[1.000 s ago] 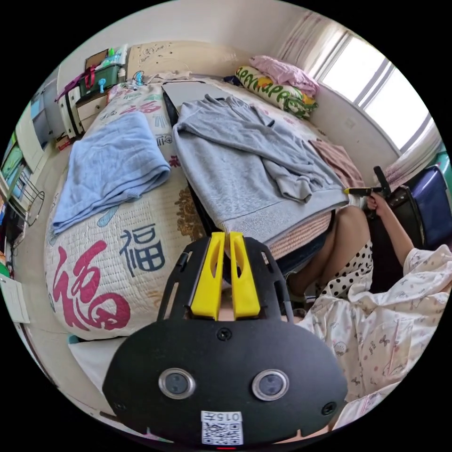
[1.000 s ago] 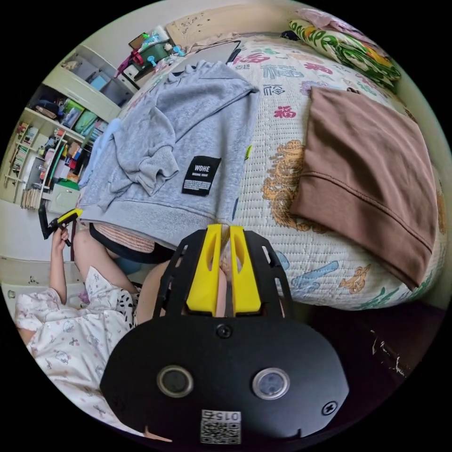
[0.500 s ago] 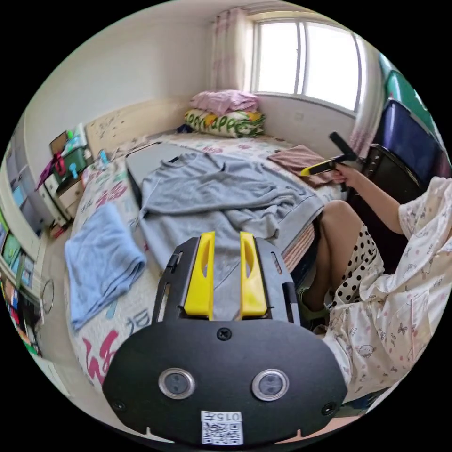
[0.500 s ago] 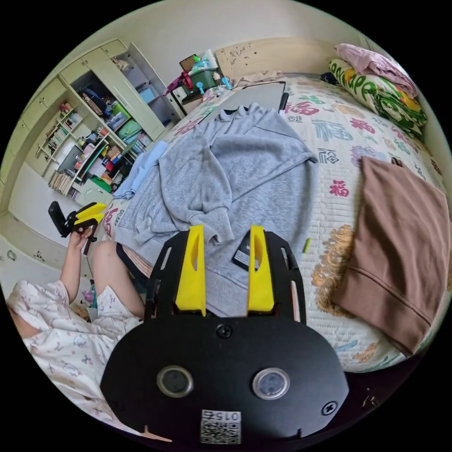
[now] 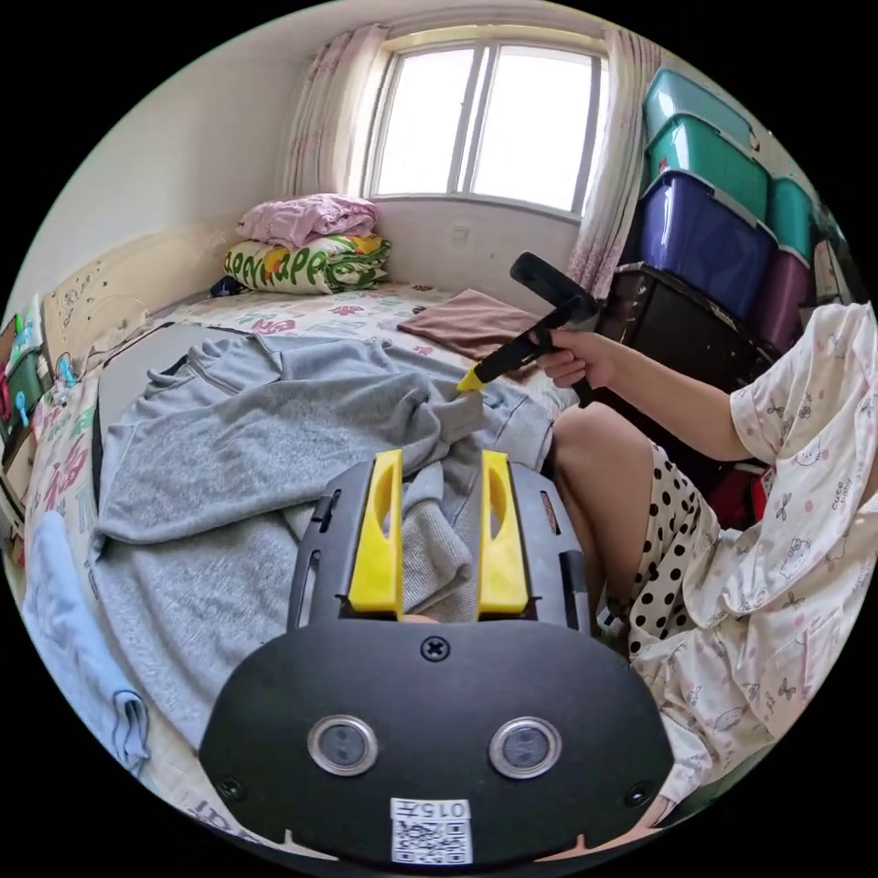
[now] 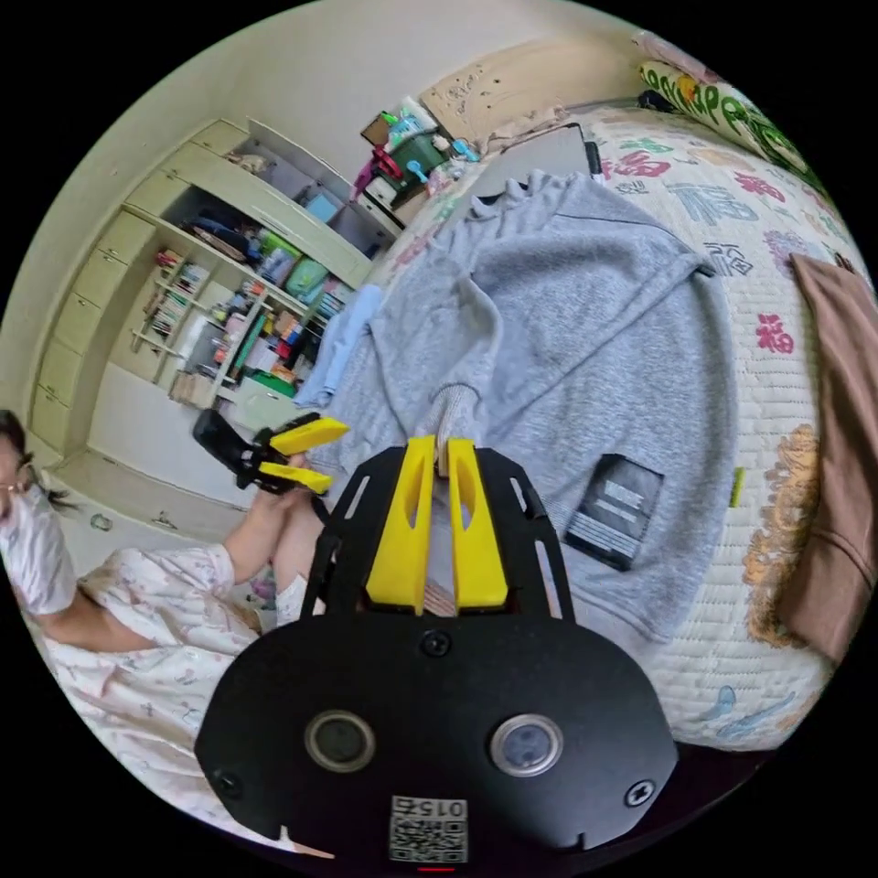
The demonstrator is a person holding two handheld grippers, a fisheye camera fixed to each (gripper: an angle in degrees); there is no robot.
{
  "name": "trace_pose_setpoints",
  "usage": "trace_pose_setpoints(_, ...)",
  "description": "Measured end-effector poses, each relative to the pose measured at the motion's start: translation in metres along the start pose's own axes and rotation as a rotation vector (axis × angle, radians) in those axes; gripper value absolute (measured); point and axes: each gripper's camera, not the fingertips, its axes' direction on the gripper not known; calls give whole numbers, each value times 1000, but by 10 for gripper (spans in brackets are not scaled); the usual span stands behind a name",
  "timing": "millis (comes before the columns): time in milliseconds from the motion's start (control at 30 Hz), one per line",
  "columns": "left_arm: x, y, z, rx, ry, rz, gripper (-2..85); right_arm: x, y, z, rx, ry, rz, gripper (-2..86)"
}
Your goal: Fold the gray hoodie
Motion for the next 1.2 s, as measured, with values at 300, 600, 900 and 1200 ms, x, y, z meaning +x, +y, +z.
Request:
trace_pose_setpoints(300,-19,29,-65,347,-82,-253,225,-73,-17,54,105,-453,-40,15)
trace_pose_setpoints(600,-45,-14,-92,379,-131,-359,62,-152,-11,117,5,-299,-250,24)
trace_pose_setpoints(900,-79,-62,-109,382,-88,-490,54,-179,78,161,-340,162,-745,106)
trace_pose_setpoints(1200,-84,-140,-107,241,-77,-464,46,-207,75,209,-455,365,-958,18)
